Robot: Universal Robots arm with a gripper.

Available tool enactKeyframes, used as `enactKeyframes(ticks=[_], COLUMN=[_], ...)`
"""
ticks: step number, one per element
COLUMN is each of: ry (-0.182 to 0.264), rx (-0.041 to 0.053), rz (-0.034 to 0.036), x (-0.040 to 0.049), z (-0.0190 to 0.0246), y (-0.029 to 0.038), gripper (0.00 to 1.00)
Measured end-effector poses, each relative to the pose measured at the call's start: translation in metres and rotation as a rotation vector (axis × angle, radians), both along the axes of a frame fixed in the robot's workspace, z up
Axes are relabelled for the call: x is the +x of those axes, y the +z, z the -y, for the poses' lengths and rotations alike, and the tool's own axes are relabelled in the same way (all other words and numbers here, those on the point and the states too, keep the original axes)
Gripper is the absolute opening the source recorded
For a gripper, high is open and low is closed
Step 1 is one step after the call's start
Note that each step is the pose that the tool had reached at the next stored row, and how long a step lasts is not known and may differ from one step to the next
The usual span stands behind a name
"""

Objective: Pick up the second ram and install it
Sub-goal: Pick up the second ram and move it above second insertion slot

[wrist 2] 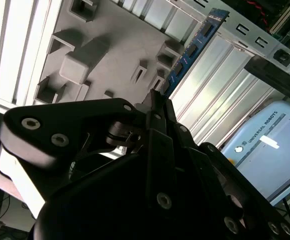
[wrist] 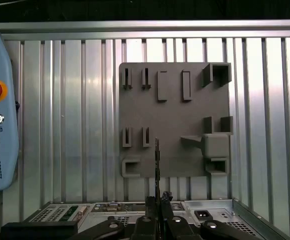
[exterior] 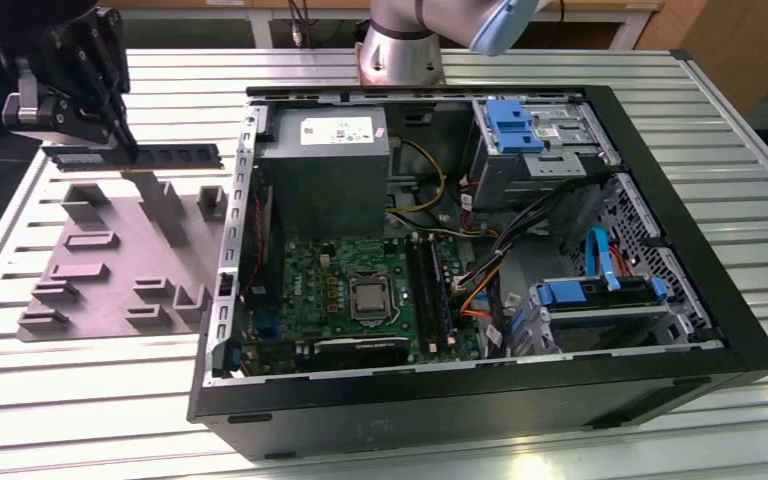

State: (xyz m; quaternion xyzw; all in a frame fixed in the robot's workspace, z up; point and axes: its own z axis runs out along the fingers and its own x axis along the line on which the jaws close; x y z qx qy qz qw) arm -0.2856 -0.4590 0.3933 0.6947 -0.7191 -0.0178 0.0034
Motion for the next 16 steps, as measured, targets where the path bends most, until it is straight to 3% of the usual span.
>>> enactKeyframes(ticks=[16], ry=[0.000], rx=[0.0000], rz=[0.0000], x=[0.0166], z=[0.0000], y=[0.0000], gripper=[0.14])
